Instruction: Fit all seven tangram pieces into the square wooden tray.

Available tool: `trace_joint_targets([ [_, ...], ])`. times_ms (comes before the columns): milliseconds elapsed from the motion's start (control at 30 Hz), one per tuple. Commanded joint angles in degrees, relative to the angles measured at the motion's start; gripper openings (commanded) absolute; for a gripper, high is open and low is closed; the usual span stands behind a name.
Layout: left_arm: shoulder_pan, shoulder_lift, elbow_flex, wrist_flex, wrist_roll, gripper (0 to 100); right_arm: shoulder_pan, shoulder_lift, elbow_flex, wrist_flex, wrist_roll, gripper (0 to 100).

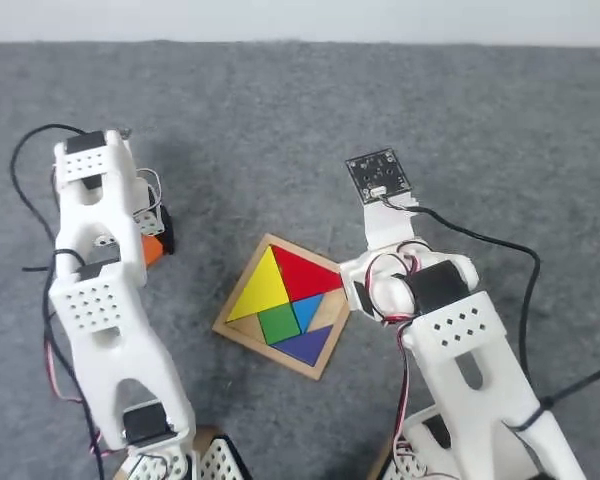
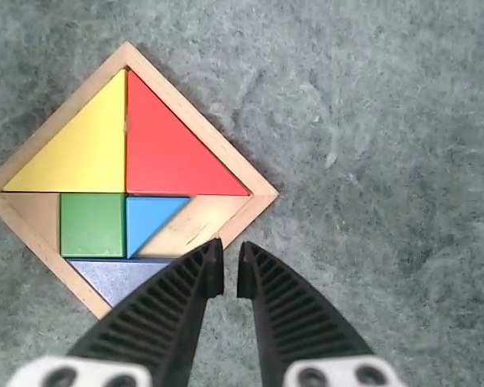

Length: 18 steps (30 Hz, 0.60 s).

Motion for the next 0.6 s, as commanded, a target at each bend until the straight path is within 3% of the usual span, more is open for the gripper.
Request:
trace_joint_targets([
  [0, 1.93, 4.84, -3.3, 2.81, 1.85, 19, 0.48, -0.13, -0.44, -0.75, 0.7, 5.2],
  [167, 1.76, 5.98, -4.7, 3.34, 3.08, 6, 0.48, -0.22, -0.44, -0.66, 0.7, 5.2],
  [567, 1.58, 5.89, -4.62, 3.43, 1.23, 6, 1.27, -3.56, -0.7, 0.66, 0.7, 5.2],
])
